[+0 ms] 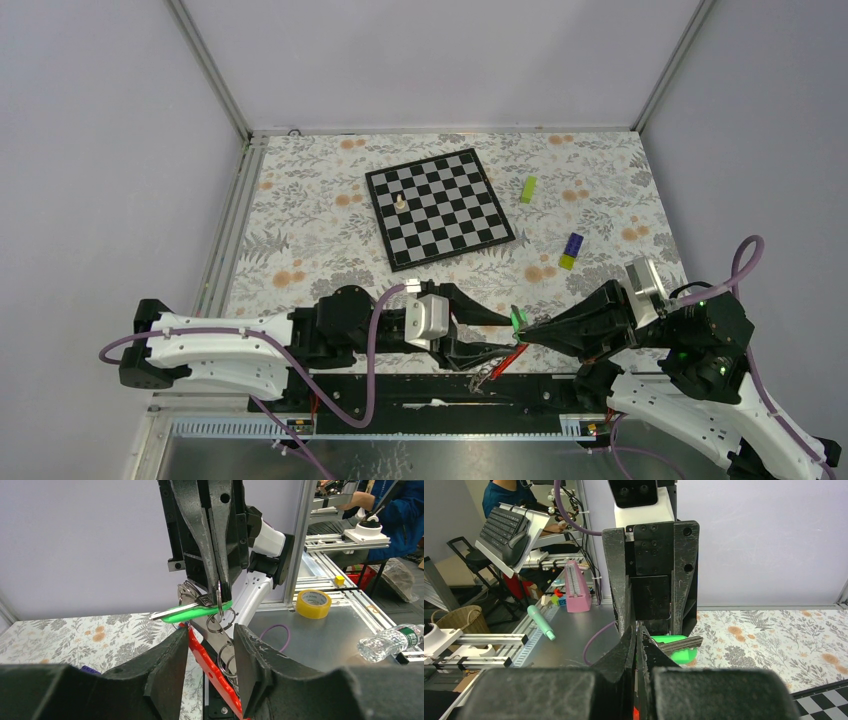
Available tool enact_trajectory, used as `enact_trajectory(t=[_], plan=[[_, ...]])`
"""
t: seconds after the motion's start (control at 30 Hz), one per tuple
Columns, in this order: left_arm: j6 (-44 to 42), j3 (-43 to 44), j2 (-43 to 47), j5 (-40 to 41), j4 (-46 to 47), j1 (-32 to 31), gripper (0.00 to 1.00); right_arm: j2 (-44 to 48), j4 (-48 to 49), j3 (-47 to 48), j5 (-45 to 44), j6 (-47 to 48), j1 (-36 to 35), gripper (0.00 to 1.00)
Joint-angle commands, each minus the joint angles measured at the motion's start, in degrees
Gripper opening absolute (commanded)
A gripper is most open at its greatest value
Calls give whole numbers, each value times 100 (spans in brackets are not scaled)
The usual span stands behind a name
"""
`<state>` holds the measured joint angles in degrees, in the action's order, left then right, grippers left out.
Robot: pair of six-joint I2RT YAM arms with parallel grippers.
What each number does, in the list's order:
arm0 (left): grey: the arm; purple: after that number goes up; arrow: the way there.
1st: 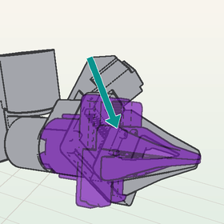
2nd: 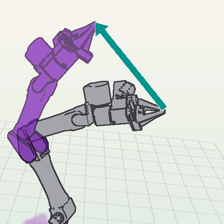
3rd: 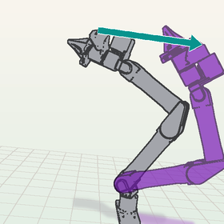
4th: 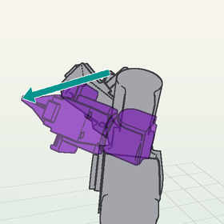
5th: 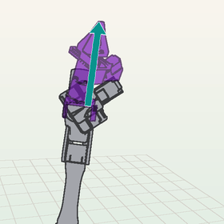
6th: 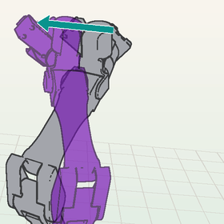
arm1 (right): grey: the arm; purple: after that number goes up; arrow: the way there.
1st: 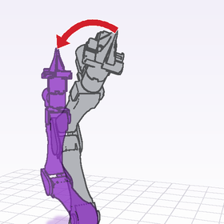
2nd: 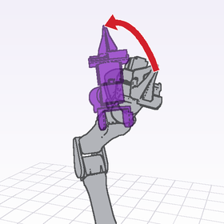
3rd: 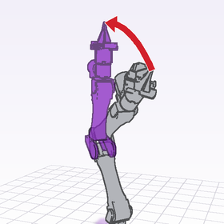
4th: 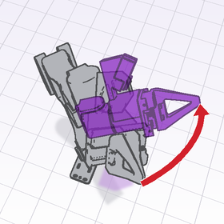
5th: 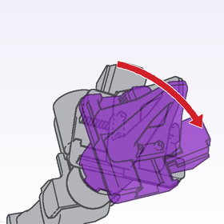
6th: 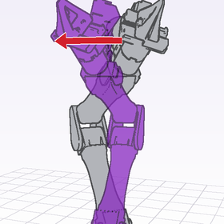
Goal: Remove the keys from the keyring
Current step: Remove the key from the keyring.
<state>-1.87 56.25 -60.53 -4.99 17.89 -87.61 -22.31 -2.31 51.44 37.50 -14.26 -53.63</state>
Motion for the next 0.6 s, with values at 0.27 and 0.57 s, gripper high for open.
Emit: enact_trajectory(t=[0.27, 0.57], plan=[[22, 230, 62, -193, 506, -1, 43, -111, 266, 24, 131, -29, -26, 0], [13, 233, 64, -185, 534, -1, 37, -116, 266, 27, 135, -27, -29, 0]])
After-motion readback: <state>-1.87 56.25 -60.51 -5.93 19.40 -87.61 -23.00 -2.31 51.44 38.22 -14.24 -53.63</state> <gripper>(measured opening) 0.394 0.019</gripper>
